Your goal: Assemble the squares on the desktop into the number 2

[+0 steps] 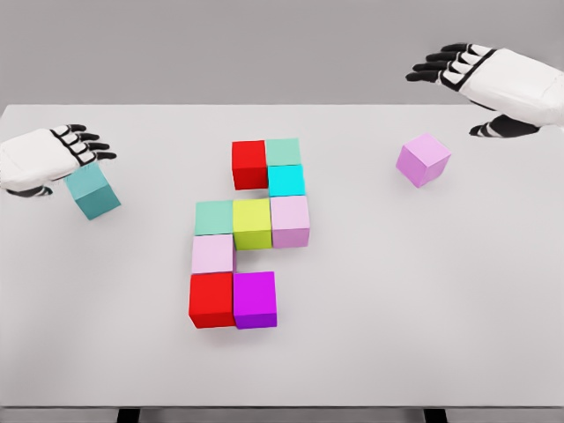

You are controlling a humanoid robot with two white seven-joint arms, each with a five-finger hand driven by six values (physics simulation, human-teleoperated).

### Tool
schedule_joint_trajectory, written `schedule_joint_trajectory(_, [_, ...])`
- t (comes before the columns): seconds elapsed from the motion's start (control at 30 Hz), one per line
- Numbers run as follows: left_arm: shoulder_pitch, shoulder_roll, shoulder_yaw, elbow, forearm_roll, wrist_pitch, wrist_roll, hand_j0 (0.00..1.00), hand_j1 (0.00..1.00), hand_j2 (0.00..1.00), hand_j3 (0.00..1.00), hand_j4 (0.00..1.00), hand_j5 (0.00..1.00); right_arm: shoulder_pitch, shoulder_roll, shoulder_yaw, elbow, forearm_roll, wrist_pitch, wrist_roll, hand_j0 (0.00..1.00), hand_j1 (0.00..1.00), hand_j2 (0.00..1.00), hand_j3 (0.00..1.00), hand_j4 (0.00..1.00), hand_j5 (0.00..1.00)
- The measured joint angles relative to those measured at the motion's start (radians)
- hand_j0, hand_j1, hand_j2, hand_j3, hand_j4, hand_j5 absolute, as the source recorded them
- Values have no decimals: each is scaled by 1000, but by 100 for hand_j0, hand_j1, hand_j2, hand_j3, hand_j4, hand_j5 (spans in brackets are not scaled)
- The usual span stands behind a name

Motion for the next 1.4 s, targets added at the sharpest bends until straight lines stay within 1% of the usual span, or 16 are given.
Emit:
schedule_joint_trajectory(0.07, [-6, -3, -21, 17, -1, 0, 0, 100, 100, 100, 100, 100, 100, -43, 5, 78, 55, 5, -1, 1, 100, 100, 100, 100, 100, 100])
schedule_joint_trajectory(0.13, [-9, -9, -33, 27, -3, 0, -1, 100, 100, 100, 100, 100, 100, -110, 10, 131, 106, 19, -1, 2, 100, 100, 100, 100, 100, 100])
schedule_joint_trajectory(0.17, [-9, -12, -38, 31, -4, 0, -1, 100, 100, 100, 100, 100, 100, -126, 11, 154, 129, 27, -1, 2, 100, 100, 100, 100, 100, 100])
schedule_joint_trajectory(0.23, [-26, -16, -45, 45, -5, 0, 0, 100, 100, 100, 100, 100, 100, -178, 13, 208, 177, 42, -1, 2, 99, 99, 99, 99, 99, 99])
schedule_joint_trajectory(0.33, [-61, -25, -68, 69, -6, 0, -1, 100, 100, 100, 100, 100, 100, -242, 14, 293, 248, 55, -1, 2, 99, 99, 99, 99, 99, 99])
schedule_joint_trajectory(0.4, [-66, -34, -83, 84, -7, 0, -1, 100, 100, 100, 100, 100, 100, -282, 14, 345, 291, 59, -1, 2, 99, 99, 99, 99, 99, 99])
schedule_joint_trajectory(0.43, [-67, -39, -88, 92, -8, 0, -1, 100, 100, 100, 100, 100, 100, -292, 14, 365, 316, 61, -1, 2, 99, 99, 99, 99, 99, 99])
schedule_joint_trajectory(0.6, [-77, -51, -105, 112, -11, 0, -1, 100, 100, 100, 100, 100, 100, -292, 9, 422, 398, 81, -2, 3, 98, 98, 98, 98, 98, 98])
schedule_joint_trajectory(0.73, [-78, -52, -122, 115, -8, 0, -1, 100, 100, 100, 100, 100, 100, -284, 7, 440, 426, 83, -2, 3, 98, 98, 98, 98, 98, 98])
schedule_joint_trajectory(0.8, [-92, -50, -131, 115, -5, 0, -1, 100, 100, 100, 100, 100, 100, -282, 9, 444, 432, 82, -2, 3, 98, 98, 98, 98, 98, 98])
schedule_joint_trajectory(0.9, [-150, -43, -170, 115, -3, 0, -1, 100, 100, 100, 100, 100, 100, -288, 12, 451, 449, 80, -1, 2, 98, 98, 98, 98, 98, 98])
schedule_joint_trajectory(0.93, [-160, -42, -186, 114, -3, 0, -1, 100, 100, 100, 100, 100, 100, -290, 13, 454, 459, 81, -2, 3, 98, 98, 98, 98, 98, 98])
schedule_joint_trajectory(1.07, [-170, -39, -236, 110, -3, 0, -1, 100, 100, 100, 100, 100, 100, -295, 28, 460, 501, 84, -2, 3, 98, 98, 98, 98, 98, 98])
schedule_joint_trajectory(1.2, [-207, -30, -280, 109, -2, 0, -1, 100, 100, 100, 100, 100, 100, -313, 58, 462, 551, 102, -1, 2, 98, 98, 98, 98, 98, 98])
schedule_joint_trajectory(1.27, [-215, -26, -299, 110, -2, 0, -1, 100, 100, 100, 100, 100, 100, -330, 74, 463, 575, 118, -1, 2, 98, 98, 98, 98, 98, 98])
schedule_joint_trajectory(1.4, [-219, -23, -331, 112, -3, 0, -1, 100, 100, 100, 100, 100, 100, -333, 93, 463, 603, 141, -2, 2, 98, 98, 98, 98, 98, 98])
